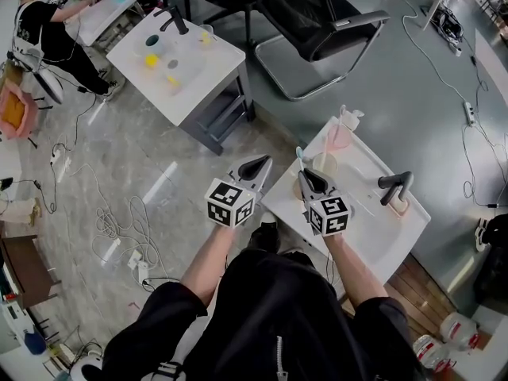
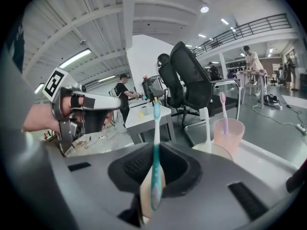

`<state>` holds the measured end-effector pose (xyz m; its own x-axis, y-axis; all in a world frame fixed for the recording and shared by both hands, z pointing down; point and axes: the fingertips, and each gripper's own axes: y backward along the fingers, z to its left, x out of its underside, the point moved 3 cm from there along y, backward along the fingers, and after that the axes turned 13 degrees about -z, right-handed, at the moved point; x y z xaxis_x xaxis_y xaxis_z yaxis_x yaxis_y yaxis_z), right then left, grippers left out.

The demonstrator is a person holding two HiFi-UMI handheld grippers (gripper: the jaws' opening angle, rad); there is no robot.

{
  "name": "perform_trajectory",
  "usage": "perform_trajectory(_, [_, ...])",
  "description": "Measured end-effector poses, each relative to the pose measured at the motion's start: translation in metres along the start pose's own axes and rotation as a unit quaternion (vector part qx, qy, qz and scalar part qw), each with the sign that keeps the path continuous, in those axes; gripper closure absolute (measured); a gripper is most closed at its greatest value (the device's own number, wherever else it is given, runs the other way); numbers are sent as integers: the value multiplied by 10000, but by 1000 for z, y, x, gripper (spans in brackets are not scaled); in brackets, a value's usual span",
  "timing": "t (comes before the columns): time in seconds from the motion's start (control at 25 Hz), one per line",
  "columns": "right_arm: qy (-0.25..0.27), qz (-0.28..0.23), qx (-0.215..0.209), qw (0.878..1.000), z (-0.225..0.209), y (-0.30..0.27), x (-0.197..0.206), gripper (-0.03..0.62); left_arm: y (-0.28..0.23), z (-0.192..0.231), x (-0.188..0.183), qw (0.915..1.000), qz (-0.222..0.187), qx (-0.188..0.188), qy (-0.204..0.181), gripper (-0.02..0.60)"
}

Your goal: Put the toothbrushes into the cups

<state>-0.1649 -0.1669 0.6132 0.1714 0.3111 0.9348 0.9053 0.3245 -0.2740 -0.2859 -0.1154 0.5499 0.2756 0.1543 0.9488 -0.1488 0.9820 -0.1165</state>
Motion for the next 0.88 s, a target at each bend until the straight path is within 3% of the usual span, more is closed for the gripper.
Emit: perform_trajectory(0.88, [212,685,163,9973,-5,11,28,551,-3,-2,1,10000,-22,90,14,580])
